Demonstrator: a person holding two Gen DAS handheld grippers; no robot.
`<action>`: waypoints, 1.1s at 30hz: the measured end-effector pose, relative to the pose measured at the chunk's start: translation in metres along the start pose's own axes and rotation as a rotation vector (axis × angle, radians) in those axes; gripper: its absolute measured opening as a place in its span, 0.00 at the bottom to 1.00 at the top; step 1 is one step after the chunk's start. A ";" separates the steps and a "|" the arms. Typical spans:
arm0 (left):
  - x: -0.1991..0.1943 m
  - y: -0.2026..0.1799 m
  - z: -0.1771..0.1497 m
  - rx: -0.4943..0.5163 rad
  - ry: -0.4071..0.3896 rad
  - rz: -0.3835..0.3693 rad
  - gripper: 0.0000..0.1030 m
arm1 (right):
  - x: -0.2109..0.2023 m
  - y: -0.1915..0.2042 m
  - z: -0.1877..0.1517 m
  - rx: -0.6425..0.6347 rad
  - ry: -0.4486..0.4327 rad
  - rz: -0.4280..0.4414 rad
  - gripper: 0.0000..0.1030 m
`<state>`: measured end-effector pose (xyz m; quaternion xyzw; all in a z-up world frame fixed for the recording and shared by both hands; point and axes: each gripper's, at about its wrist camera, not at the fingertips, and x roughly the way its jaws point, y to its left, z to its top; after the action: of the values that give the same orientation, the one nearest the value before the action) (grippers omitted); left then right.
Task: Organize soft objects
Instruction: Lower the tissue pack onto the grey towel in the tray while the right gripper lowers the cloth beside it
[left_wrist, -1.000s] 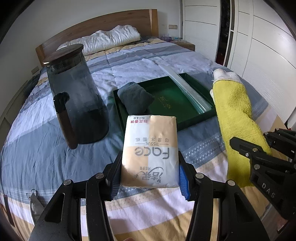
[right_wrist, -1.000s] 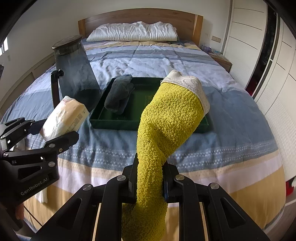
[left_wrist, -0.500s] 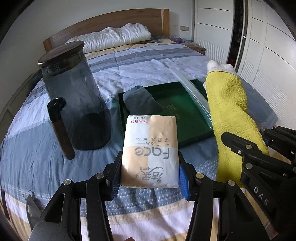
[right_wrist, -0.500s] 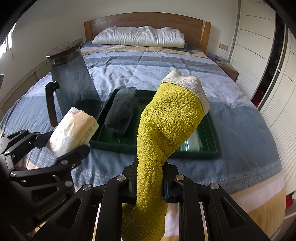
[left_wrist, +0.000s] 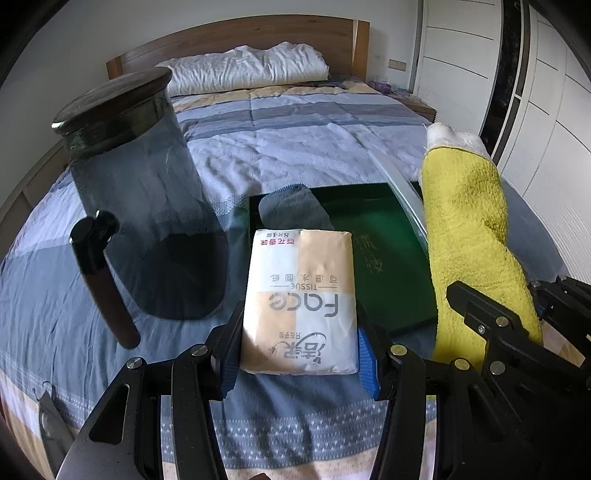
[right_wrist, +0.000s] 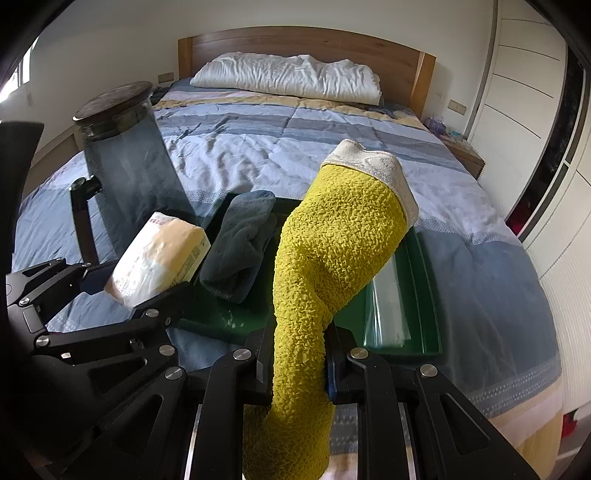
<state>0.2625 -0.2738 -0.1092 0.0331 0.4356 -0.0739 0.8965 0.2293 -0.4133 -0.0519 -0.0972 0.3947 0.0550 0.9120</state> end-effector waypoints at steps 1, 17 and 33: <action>0.002 -0.001 0.002 0.000 -0.005 0.003 0.45 | 0.003 -0.001 0.002 0.001 -0.001 -0.003 0.17; 0.029 0.002 0.017 -0.043 0.002 0.024 0.45 | 0.043 -0.009 0.024 -0.001 -0.019 -0.005 0.17; 0.037 0.002 0.021 -0.068 0.011 0.031 0.45 | 0.059 -0.014 0.031 -0.003 -0.019 -0.004 0.17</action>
<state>0.3015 -0.2785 -0.1251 0.0099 0.4423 -0.0448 0.8957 0.2936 -0.4183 -0.0725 -0.0988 0.3859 0.0545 0.9156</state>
